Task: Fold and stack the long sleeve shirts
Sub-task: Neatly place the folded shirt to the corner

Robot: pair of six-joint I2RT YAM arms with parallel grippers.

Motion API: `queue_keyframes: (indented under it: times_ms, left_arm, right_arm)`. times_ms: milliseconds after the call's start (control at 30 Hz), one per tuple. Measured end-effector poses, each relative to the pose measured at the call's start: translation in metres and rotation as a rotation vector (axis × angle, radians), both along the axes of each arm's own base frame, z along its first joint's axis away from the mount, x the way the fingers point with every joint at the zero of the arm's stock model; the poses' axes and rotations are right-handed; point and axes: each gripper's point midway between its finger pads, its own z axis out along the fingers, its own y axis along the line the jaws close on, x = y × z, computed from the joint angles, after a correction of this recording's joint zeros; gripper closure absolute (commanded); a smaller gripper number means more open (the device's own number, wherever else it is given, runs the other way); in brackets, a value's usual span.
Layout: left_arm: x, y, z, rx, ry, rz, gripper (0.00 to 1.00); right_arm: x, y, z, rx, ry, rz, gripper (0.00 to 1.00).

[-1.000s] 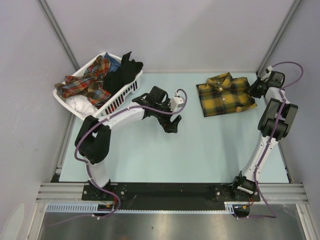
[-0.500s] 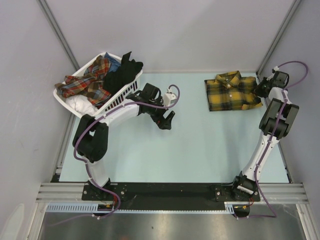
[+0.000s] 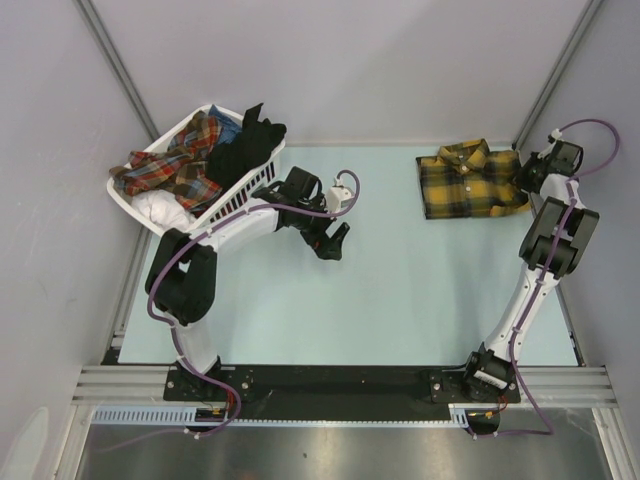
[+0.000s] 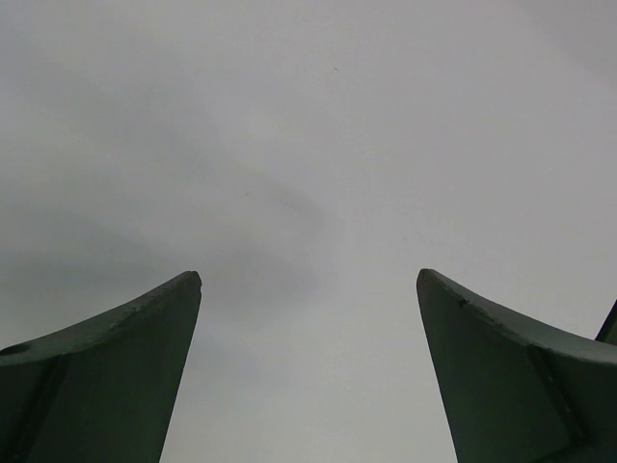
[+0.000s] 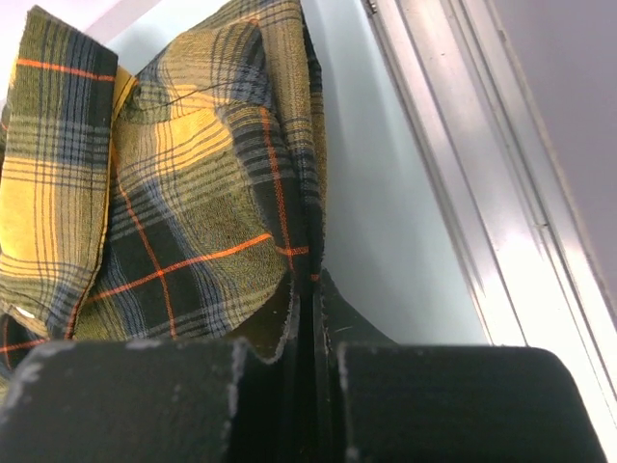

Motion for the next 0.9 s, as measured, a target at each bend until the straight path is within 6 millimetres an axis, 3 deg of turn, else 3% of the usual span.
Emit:
queue_keyframes:
  times_ms: [333, 433, 567, 667, 700, 733, 900]
  left_arm:
    - [0.0, 0.005, -0.002, 0.012, 0.01, 0.011, 0.0]
    - [0.004, 0.008, 0.0, 0.011, 0.008, 0.022, 0.01]
    - [0.016, 0.012, 0.011, -0.002, -0.008, 0.051, 0.01]
    - [0.038, 0.017, 0.036, -0.031, -0.047, 0.101, 0.01]
    - [0.05, 0.02, 0.052, -0.046, -0.072, 0.126, 0.01]
    - [0.06, 0.023, 0.065, -0.061, -0.099, 0.146, 0.01]
    - [0.111, 0.04, 0.155, -0.166, -0.273, 0.261, 0.01]
  right_arm:
    - [0.0, -0.017, 0.006, -0.09, -0.021, 0.03, 0.34]
    - [0.006, -0.024, 0.023, -0.159, -0.045, 0.068, 0.03]
    - [0.009, -0.021, 0.062, -0.24, -0.1, 0.14, 0.0]
    - [0.007, -0.008, 0.107, -0.307, -0.155, 0.208, 0.0]
    - [0.005, -0.002, 0.134, -0.341, -0.194, 0.24, 0.0]
    - [0.005, 0.001, 0.141, -0.35, -0.205, 0.249, 0.0]
    - [-0.007, 0.048, 0.227, -0.395, -0.325, 0.408, 0.0]
